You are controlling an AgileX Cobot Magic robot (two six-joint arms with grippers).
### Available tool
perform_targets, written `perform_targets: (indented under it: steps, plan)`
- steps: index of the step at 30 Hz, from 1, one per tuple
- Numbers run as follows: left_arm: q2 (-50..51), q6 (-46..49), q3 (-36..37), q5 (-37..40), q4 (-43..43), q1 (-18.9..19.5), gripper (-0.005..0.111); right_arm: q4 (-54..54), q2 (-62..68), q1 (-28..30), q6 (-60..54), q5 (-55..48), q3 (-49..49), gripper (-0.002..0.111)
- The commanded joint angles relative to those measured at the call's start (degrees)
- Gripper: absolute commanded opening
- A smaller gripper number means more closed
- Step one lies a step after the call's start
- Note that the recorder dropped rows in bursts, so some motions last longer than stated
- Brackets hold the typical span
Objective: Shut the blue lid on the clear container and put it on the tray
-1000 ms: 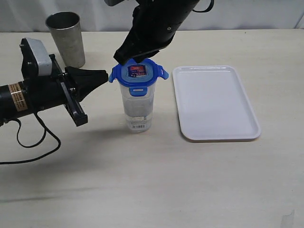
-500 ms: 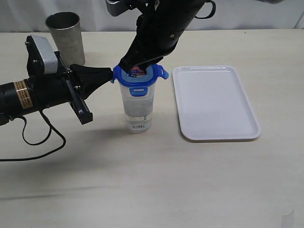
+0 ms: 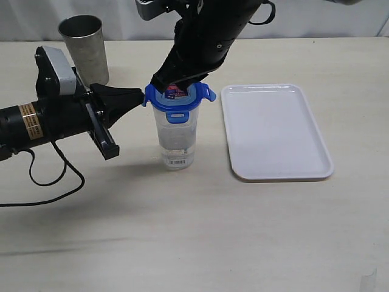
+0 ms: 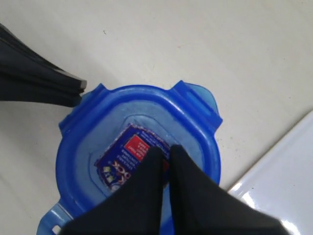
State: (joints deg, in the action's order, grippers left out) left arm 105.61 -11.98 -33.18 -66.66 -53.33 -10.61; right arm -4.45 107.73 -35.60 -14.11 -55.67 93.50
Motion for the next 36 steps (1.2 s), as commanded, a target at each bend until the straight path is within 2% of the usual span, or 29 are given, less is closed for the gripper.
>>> perform_targets:
  steps: [1,7,14,20,28,33,36]
  plan:
    - [0.18,0.14,-0.33,0.33,0.96,-0.13,0.0,0.24,-0.49,-0.21,0.04,-0.27,-0.21,0.01]
    - [0.18,0.14,-0.33,0.33,1.04,-0.13,0.0,0.36,-2.31,-0.21,0.04,0.26,-0.21,0.022]
    - [0.18,0.14,-0.33,0.44,1.08,-0.13,0.0,0.83,-6.86,-0.21,1.14,2.71,-0.21,0.022]
    - [0.18,0.14,-0.33,0.58,1.08,-0.13,0.0,3.26,-7.99,0.88,7.53,-5.87,-0.21,0.022]
    - [0.18,0.14,-0.33,0.81,1.08,-0.13,0.0,-9.66,-7.11,8.18,3.94,-8.61,-1.58,0.022]
    - [0.18,0.01,-0.33,0.81,1.08,-0.13,0.0,-15.44,-6.88,9.53,0.18,-3.98,-5.38,0.023]
    - [0.18,0.01,-0.33,0.81,1.08,-0.13,0.0,-16.28,-4.48,9.53,0.69,-3.87,-5.86,0.029]
